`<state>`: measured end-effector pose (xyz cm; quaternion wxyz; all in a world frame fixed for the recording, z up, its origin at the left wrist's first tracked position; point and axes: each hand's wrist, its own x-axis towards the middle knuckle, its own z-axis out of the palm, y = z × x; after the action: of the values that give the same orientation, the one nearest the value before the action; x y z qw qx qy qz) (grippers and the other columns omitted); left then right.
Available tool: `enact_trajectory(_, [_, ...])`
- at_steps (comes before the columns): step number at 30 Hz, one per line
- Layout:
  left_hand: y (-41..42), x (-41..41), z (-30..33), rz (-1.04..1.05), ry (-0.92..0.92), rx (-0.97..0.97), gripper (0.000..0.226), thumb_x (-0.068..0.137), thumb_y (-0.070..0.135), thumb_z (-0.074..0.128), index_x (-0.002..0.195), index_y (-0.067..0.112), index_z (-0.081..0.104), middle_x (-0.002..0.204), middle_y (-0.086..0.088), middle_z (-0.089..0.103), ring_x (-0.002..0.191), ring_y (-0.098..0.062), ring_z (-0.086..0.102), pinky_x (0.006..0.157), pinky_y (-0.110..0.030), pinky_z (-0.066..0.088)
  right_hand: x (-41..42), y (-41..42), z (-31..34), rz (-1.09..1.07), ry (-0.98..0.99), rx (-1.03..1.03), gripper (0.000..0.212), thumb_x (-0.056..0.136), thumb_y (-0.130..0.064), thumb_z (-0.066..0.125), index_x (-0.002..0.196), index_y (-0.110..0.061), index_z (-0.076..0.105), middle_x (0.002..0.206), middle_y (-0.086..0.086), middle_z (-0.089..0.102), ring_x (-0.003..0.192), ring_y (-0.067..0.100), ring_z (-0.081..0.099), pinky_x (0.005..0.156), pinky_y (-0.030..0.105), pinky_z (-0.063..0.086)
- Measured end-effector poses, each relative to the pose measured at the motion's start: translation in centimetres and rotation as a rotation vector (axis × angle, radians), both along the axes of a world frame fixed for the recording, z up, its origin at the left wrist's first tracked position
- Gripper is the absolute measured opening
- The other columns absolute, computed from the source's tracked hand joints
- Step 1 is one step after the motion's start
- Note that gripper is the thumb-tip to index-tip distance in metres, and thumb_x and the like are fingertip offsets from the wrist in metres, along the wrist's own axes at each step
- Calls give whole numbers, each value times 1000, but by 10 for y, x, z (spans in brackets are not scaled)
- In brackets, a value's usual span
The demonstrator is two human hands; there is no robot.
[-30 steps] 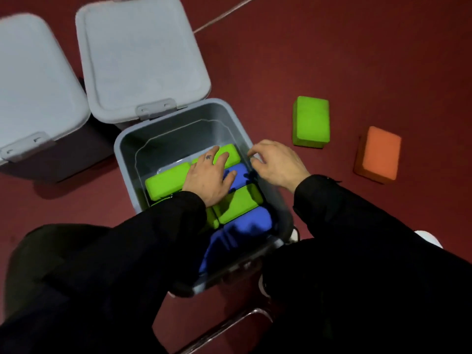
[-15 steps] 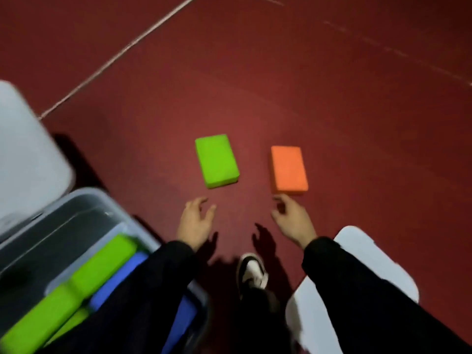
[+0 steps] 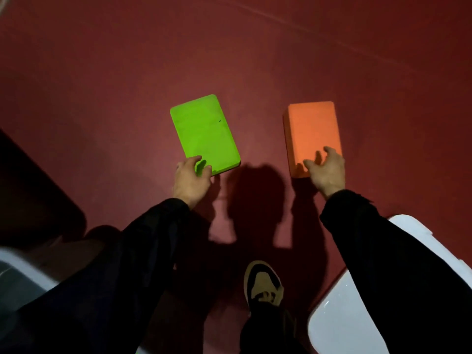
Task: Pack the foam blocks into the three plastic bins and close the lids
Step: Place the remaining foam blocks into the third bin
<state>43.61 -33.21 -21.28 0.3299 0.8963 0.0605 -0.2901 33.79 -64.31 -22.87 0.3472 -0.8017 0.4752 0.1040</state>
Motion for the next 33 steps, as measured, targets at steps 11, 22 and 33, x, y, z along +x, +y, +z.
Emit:
enact_trajectory(11, [10, 21, -123, 525, 323, -211, 78, 59, 66, 73, 114, 13, 61, 107, -10, 73, 93, -38, 71, 78, -53, 56, -9, -50, -68, -576, -21, 246, 116, 73, -67, 77, 161, -22, 17, 156, 11, 42, 140, 30, 45, 116, 37, 36])
enact_trajectory(22, [-65, -13, -64, 520, 411, -356, 19, 86, 33, 74, 88, 18, 63, 46, 12, 52, 35, -4, 41, 37, -17, 28, -14, -27, -60, -740, -127, 297, 113, 69, -51, 89, 154, -17, 23, 148, 13, 45, 128, 30, 52, 110, 41, 43])
enact_trajectory(33, [35, -75, 41, 494, -88, -323, 84, 71, 26, 84, 141, 21, 37, 116, 6, 63, 102, -15, 65, 88, -31, 55, -61, 74, 13, -799, -484, 566, 86, 79, -30, 87, 147, -15, 36, 126, 0, 59, 107, 22, 65, 85, 43, 58])
